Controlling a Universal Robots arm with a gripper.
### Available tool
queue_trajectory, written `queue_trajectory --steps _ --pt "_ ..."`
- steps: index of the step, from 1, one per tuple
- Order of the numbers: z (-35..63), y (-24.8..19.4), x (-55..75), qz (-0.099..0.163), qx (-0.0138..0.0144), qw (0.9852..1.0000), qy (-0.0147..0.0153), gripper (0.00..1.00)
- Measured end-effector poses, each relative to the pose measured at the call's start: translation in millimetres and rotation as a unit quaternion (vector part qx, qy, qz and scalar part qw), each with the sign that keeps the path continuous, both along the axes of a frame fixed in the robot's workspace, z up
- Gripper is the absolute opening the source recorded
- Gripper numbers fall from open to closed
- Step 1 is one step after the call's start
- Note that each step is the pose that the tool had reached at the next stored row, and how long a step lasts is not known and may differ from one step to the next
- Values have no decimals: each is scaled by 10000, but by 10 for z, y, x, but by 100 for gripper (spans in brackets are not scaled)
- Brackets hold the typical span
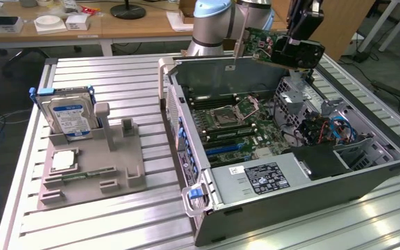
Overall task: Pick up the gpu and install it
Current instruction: 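Insert the gpu into the slot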
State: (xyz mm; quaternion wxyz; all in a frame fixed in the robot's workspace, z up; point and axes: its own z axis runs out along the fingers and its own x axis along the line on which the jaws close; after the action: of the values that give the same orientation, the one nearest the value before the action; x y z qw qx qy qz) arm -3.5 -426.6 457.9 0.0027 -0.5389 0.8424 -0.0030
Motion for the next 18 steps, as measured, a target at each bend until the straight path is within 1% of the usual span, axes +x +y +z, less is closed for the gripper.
queue_trajectory --steps 5,10,14,18 --pt "0 0 0 295 4 9996 0 27" --pt "0 0 0 583 8 9983 0 27" --pt "-1 0 0 813 9 9967 0 27" --pt "0 0 0 1063 10 9943 0 27"
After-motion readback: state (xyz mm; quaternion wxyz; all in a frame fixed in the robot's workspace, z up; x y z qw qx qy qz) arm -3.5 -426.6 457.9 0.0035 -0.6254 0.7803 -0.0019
